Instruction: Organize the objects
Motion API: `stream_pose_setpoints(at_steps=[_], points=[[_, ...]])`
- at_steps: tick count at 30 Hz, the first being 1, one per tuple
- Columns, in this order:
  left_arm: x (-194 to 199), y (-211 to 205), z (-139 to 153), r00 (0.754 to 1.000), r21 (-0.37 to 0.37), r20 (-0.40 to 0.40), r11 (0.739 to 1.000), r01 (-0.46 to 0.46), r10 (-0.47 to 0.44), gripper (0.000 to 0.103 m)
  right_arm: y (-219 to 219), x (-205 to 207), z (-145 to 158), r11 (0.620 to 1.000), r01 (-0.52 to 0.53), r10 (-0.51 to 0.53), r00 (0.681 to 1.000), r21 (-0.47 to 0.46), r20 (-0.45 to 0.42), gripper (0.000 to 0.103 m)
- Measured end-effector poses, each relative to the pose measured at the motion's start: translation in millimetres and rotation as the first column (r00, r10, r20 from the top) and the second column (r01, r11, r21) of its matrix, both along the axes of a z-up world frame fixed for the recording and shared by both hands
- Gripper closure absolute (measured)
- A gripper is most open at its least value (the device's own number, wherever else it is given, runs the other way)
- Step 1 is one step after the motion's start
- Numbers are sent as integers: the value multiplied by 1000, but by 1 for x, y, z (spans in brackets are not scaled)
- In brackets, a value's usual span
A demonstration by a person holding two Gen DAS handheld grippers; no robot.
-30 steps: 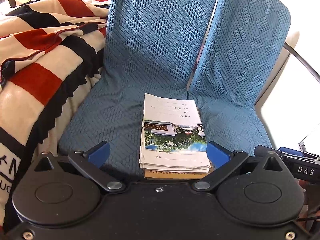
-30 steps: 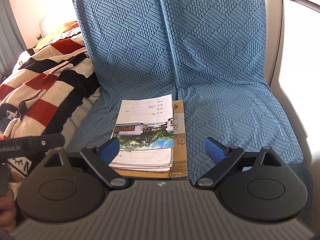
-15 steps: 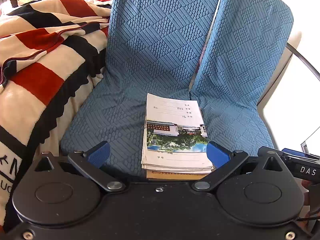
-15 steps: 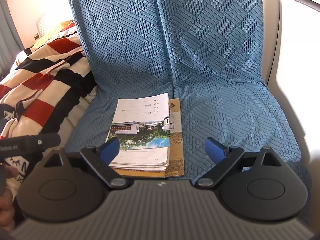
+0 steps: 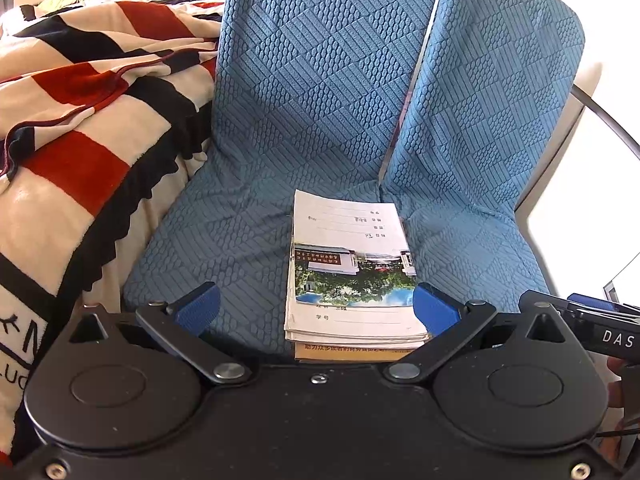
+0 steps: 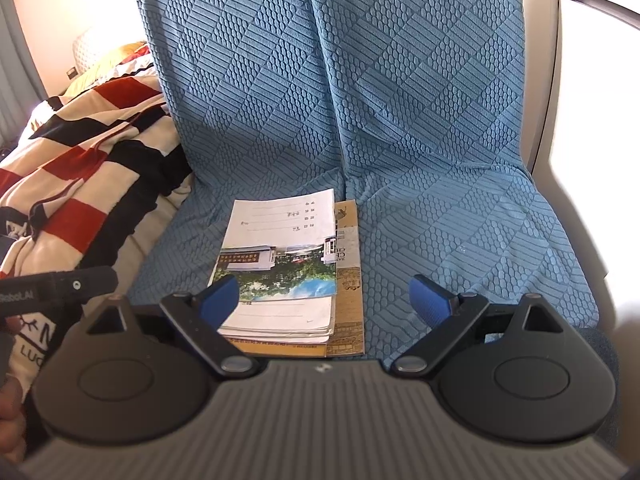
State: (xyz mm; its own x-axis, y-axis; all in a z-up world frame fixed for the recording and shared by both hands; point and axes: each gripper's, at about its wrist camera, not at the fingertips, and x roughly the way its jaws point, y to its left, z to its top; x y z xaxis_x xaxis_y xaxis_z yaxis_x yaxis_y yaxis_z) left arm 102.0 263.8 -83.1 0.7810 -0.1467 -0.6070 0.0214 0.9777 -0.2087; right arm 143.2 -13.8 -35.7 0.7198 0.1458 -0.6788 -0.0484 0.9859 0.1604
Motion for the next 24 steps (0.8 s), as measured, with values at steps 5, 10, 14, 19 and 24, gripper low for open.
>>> stream_pose_setpoints(at_steps=[5, 10, 14, 19, 24], points=[[-1, -1, 1, 1000, 4, 7, 1000, 4, -4, 1, -1, 0, 1, 1000, 1, -1, 1000, -6, 2, 10], [-1, 0, 2, 1000, 6, 6, 1000, 0, 0, 1, 0, 0, 0, 1000, 2, -2, 1000, -15, 1, 10], [-1, 0, 2, 1000, 7, 5, 1000, 1, -1, 1, 0, 0, 0, 1000, 1, -1, 1000, -17, 3, 10], [0, -1, 1, 1000, 8, 3, 1000, 6, -6, 1, -1, 0, 0, 1000, -1, 1, 1000, -19, 1, 10], [0, -2, 1, 1000, 12, 8, 1000, 11, -11, 1, -1, 1, -1, 1000, -2, 2, 1000, -18, -3, 10]])
